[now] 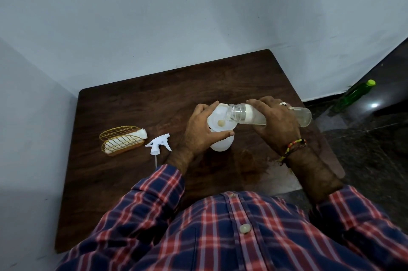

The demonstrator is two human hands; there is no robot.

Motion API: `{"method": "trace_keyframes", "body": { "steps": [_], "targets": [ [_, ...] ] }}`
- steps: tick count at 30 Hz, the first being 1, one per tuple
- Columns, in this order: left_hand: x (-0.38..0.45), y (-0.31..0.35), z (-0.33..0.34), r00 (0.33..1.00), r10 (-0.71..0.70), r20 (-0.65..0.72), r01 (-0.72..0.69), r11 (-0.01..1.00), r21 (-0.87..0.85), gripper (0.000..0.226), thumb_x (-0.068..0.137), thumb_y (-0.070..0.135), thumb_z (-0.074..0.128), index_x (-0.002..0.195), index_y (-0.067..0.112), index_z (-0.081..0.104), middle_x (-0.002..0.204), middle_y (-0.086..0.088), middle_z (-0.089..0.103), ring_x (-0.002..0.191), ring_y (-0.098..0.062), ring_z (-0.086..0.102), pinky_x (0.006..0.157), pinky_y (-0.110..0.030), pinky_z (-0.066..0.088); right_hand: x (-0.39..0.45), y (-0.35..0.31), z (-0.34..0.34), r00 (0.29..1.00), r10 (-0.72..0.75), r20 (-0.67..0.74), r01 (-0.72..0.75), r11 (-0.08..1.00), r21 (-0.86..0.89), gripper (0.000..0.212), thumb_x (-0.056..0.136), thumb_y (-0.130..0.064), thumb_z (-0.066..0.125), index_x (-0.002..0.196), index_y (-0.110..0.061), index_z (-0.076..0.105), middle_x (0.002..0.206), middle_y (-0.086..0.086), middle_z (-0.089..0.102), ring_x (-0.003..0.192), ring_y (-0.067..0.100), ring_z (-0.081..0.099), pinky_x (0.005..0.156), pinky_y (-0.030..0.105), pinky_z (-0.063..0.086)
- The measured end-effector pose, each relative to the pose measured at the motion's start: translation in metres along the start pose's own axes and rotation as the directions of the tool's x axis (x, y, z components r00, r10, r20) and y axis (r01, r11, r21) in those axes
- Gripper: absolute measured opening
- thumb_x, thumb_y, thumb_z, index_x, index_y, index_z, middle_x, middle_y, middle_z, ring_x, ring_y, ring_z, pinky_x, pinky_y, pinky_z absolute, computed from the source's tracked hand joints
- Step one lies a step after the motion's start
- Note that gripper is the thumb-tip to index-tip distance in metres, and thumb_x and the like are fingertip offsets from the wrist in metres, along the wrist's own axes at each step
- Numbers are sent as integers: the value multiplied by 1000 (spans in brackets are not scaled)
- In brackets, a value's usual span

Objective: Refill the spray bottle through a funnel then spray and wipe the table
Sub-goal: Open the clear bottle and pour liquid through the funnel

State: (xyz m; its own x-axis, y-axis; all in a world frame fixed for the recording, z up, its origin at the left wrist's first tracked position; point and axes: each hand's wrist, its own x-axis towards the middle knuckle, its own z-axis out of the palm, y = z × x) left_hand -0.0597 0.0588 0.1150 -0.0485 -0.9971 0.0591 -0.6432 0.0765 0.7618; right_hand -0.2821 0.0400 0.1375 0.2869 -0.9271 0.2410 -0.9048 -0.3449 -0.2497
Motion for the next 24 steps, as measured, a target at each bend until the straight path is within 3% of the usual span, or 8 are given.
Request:
{"method": "trace_keyframes", "body": {
  "steps": [5,21,24],
  "targets": [
    [1,0,0,1000,6,10,-6,1000,8,97,65,49,86,146,18,45,121,3,48,108,-8,48,88,-22,47,0,1,1,1000,8,-1,-8,1000,-2,61,72,-21,81,129,-24,59,117,4,61,103,30,61,81,47,52],
    [3,-3,-1,1000,6,16,-6,1000,27,96,63,52,86,145,20,47,122,5,49,108,-6,48,80,-6,37,2,2,4,998,-7,-60,7,1000,-9,59,72,-19,80,128,-23,61,114,4,62,99,29,62,83,46,51],
    [4,-2,-2,1000,6,13,-6,1000,23,96,62,51,86,144,20,48,121,6,49,109,-7,48,83,-13,41,3,2,4,998,-9,-64,9,1000,-8,60,71,-19,81,128,-24,61,114,3,62,99,29,62,86,46,50]
  ]
}}
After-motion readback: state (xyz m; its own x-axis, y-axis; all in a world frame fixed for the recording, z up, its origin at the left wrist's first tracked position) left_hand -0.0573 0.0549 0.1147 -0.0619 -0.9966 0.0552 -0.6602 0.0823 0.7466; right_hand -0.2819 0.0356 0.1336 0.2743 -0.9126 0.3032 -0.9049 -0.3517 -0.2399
